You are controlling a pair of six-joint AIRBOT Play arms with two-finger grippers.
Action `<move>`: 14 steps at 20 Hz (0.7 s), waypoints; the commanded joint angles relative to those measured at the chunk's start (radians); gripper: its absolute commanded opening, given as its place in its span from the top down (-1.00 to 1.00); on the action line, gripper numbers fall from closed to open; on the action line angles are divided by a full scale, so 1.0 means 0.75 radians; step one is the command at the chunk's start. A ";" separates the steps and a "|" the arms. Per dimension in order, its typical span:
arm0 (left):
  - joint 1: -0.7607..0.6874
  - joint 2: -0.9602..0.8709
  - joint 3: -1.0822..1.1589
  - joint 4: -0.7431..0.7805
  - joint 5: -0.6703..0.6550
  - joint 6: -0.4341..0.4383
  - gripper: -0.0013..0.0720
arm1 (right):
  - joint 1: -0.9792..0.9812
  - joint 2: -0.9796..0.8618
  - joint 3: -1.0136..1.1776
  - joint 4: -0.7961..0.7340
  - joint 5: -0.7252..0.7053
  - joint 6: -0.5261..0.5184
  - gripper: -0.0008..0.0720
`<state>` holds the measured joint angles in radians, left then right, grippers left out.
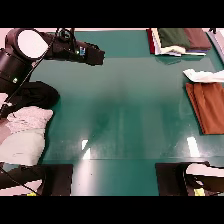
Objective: Fold the shirts.
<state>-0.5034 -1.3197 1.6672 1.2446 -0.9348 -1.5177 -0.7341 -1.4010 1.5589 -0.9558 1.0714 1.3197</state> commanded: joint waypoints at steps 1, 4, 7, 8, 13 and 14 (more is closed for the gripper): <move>-0.001 0.001 0.000 -0.001 -0.002 -0.001 0.90 | -0.009 0.002 0.149 0.003 0.077 0.000 0.93; -0.001 0.001 0.000 -0.001 -0.002 -0.001 0.90 | -0.035 0.004 0.281 -0.008 0.183 0.001 0.93; -0.001 0.001 0.000 -0.001 -0.001 -0.001 0.90 | -0.061 0.056 0.281 -0.023 0.221 0.001 0.93; -0.001 0.001 0.000 0.001 -0.001 0.000 0.90 | -0.075 0.089 0.246 -0.026 0.218 0.001 0.93; -0.001 0.001 0.000 0.002 -0.001 0.001 0.90 | -0.168 0.268 -0.037 -0.211 0.247 -0.006 0.93; -0.001 0.001 0.000 0.002 -0.001 0.001 0.90 | -0.185 0.306 -0.104 -0.257 0.253 -0.006 0.93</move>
<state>-0.5037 -1.3197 1.6672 1.2449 -0.9352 -1.5177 -0.8379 -1.2415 1.5902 -1.0576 1.2411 1.3193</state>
